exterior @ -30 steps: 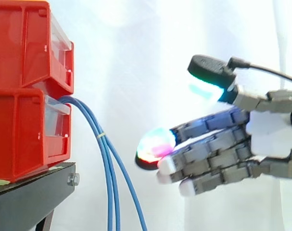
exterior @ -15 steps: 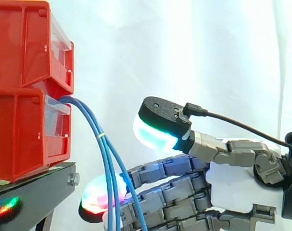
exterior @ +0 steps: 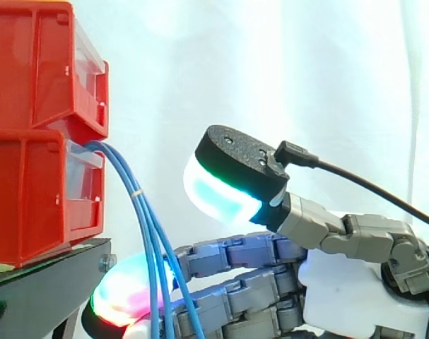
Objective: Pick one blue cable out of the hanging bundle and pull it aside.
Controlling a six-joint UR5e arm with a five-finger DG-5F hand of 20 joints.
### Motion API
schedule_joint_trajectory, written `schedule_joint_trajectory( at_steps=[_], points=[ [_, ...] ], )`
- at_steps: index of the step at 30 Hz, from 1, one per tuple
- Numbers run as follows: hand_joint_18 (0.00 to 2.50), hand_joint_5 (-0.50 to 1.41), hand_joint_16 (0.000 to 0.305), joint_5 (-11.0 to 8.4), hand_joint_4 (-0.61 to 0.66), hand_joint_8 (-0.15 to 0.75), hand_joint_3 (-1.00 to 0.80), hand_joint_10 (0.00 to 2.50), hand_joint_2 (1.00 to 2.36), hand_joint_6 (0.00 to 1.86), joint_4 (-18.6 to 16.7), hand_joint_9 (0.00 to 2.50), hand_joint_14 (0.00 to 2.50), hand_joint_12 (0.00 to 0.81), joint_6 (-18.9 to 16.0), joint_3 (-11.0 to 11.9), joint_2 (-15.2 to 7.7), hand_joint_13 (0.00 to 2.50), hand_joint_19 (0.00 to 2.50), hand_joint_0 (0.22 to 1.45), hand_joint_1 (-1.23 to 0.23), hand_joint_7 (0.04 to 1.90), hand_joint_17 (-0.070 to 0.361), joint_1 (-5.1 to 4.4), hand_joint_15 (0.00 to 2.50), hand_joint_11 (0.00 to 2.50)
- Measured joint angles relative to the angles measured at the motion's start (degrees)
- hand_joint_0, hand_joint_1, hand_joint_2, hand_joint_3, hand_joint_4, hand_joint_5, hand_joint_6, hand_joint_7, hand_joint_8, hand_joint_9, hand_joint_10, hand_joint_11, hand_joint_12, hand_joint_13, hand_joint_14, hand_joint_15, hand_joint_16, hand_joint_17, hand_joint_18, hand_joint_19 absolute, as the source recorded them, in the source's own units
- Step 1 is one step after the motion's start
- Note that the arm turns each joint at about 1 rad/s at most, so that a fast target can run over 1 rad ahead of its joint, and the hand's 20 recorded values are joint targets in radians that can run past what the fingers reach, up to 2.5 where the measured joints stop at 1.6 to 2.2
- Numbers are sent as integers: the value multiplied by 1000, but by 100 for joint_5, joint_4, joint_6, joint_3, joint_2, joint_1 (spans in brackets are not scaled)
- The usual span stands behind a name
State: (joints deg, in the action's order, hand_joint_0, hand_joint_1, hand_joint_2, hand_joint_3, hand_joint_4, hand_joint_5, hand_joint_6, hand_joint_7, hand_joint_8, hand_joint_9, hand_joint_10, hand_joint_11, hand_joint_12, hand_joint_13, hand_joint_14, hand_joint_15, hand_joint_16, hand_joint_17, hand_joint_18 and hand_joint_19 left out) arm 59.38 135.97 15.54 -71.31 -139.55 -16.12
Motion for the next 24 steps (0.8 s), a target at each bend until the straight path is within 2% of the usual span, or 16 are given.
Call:
schedule_joint_trajectory(
  at_steps=[5, 12, 17, 19, 24],
  points=[
    [653, -79, 55, 70, 363, 330, -450, 7, 1004, 502, -10, 823, 10, 359, -25, 28, -1, 657, 394, 553, -524, 1186, 124, -4, 274, 268],
    [669, -61, 54, 204, 293, 328, -424, 7, 1006, 500, 148, 842, 10, 355, -210, 147, -2, 675, 410, 570, -536, 1336, 121, 64, 286, 283],
    [678, -80, 53, 243, 263, 330, -391, 8, 1011, 592, 409, 854, 10, 353, -466, 251, -2, 683, 408, 581, -550, 1242, 120, 120, 294, 297],
    [683, -104, 53, 255, 248, 328, -366, 8, 1012, 681, 592, 856, 10, 353, -593, 314, -2, 690, 417, 586, -571, 1130, 120, 144, 300, 321],
    [687, -127, 53, 273, 238, 325, -321, 11, 1015, 744, 1065, 849, 11, 356, -813, 494, 6, 691, 428, 580, -593, 1101, 120, 195, 314, 360]
  ],
)
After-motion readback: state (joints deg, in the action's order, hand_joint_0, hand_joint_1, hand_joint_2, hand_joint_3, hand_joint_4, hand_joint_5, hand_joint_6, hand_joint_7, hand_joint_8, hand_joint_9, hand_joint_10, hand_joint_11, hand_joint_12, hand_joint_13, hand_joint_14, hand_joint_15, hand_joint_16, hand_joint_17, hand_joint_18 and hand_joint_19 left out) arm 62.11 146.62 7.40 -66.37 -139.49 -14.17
